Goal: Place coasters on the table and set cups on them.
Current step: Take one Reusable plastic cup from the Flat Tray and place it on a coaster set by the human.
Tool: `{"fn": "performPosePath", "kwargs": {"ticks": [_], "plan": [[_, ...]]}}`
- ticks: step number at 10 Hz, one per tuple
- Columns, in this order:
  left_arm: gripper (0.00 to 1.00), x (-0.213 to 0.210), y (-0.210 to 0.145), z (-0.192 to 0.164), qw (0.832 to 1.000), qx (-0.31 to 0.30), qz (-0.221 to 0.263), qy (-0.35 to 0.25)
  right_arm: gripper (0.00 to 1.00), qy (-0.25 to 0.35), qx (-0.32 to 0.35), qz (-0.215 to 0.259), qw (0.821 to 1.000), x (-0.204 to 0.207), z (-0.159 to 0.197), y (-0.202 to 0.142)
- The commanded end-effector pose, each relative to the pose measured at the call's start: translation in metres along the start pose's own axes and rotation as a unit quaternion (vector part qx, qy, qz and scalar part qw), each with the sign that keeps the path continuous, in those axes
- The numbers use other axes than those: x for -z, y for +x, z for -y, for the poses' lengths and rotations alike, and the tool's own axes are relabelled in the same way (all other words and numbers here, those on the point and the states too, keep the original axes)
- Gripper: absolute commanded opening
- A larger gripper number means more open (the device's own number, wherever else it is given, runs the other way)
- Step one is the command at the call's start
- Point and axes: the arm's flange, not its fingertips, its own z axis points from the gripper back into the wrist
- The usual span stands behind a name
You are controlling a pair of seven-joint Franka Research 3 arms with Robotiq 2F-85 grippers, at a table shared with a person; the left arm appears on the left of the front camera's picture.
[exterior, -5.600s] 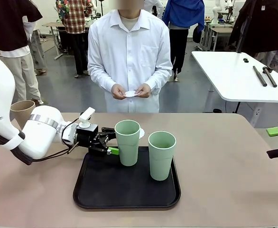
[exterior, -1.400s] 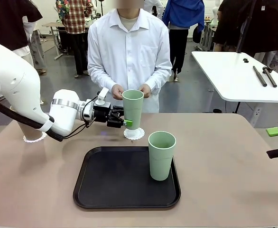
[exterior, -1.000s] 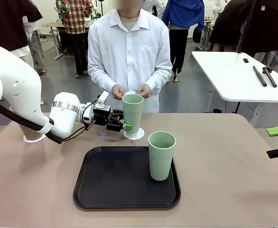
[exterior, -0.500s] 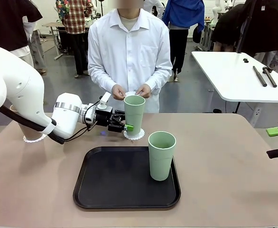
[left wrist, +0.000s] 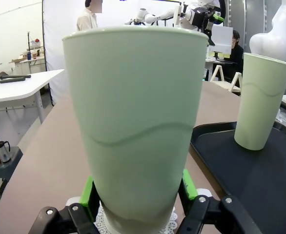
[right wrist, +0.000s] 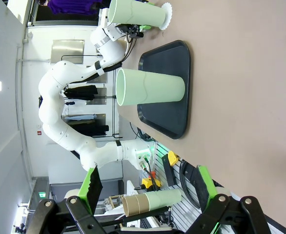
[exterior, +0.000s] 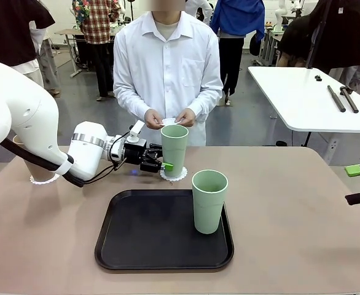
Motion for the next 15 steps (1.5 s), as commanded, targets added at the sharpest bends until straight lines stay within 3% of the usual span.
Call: {"fn": "performPosePath", "kwargs": {"ticks": [1,7,9,15], "plan": [[0.81,0.0025,-0.0002,-0.0087,1.0,0.009,0.004,-0.015,1.0,0.008,-0.003,0.001,1.0,0.0003,0.0,0.0015],[0.81,0.0069,-0.0086,-0.0139,0.999,0.019,0.011,-0.025,1.0,0.008,-0.003,0.001,1.0,0.0003,0.0,0.0015],[1.0,0.0068,-0.0091,-0.014,0.999,0.015,0.012,-0.029,1.0,0.008,-0.003,0.001,1.0,0.0003,0.0,0.0015],[1.0,0.0009,-0.0008,-0.0097,0.999,0.012,-0.009,-0.033,1.0,0.008,-0.003,0.001,1.0,0.0003,0.0,0.0015]]}}
